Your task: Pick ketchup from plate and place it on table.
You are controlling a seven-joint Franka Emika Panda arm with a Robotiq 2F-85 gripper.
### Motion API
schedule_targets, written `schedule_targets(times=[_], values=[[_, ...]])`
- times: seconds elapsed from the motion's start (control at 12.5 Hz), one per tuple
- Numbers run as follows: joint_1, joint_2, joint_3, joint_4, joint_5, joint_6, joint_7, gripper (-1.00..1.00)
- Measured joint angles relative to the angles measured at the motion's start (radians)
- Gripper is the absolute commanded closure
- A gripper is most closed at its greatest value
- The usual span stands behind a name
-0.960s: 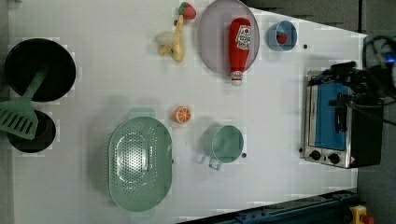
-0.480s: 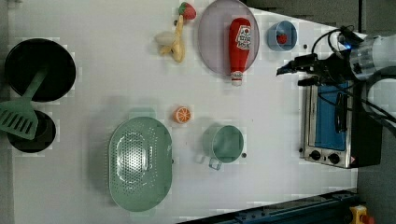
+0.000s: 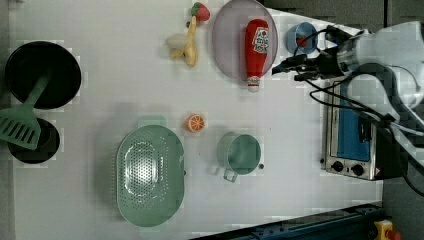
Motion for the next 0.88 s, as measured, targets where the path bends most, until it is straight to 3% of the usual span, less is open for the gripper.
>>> schedule_targets(times=[0.4,0.88], values=[[0.016,0.175,-0.015,0.110,-0.059,0.037,-0.012,-1.00],[0.029,0.214,-0.013,0.126,-0.066,0.217,-0.020,-1.00]])
